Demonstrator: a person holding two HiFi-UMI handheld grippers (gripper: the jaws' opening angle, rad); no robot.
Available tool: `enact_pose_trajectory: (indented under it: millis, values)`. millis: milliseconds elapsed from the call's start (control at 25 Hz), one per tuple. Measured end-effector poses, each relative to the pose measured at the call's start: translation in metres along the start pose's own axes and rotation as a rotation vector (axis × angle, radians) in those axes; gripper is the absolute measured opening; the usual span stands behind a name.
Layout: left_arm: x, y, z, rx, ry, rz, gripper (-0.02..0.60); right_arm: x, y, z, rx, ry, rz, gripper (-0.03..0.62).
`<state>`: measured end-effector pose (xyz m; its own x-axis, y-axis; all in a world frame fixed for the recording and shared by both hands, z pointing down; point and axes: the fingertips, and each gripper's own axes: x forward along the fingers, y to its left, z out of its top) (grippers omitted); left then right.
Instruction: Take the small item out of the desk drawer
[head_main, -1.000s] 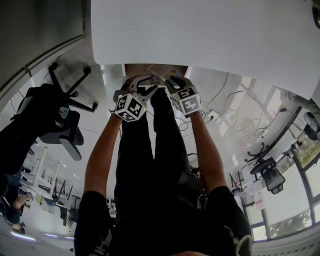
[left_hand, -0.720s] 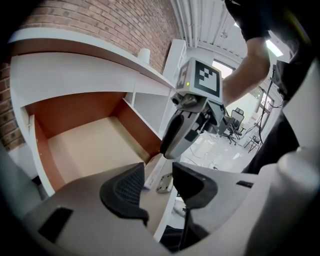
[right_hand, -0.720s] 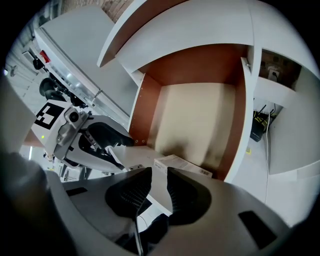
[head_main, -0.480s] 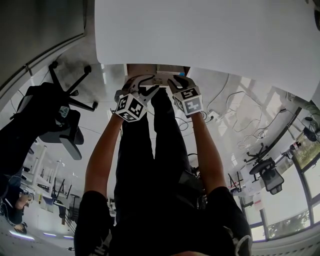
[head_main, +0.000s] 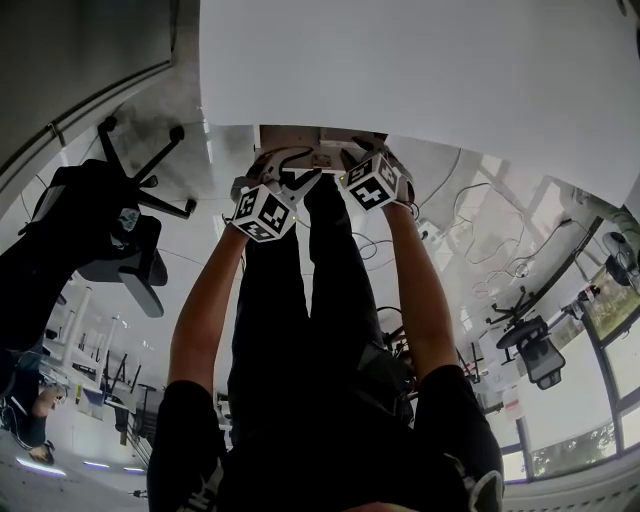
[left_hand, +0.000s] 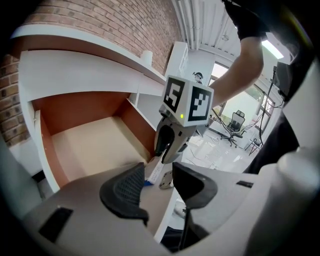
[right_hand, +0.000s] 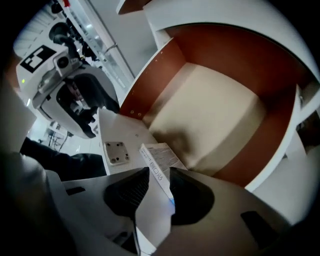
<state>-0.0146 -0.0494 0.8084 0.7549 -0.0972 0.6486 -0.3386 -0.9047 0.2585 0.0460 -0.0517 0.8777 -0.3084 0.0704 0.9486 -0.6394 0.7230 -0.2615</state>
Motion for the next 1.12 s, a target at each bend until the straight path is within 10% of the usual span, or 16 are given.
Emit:
enact_pose_trajectory:
  millis: [400,1120]
  values:
    - [0.002,0.012,-0.001,0.003,0.012,0.016,0.169,0.020,-0.011,-0.015,-0.179,0.135,-0.043,0.126]
    - [0.035,0.028,-0.003,0.089,0.151,0.022,0.169,0.004,-0.021,-0.008,-0.046,-0.008,-0.105,0.140]
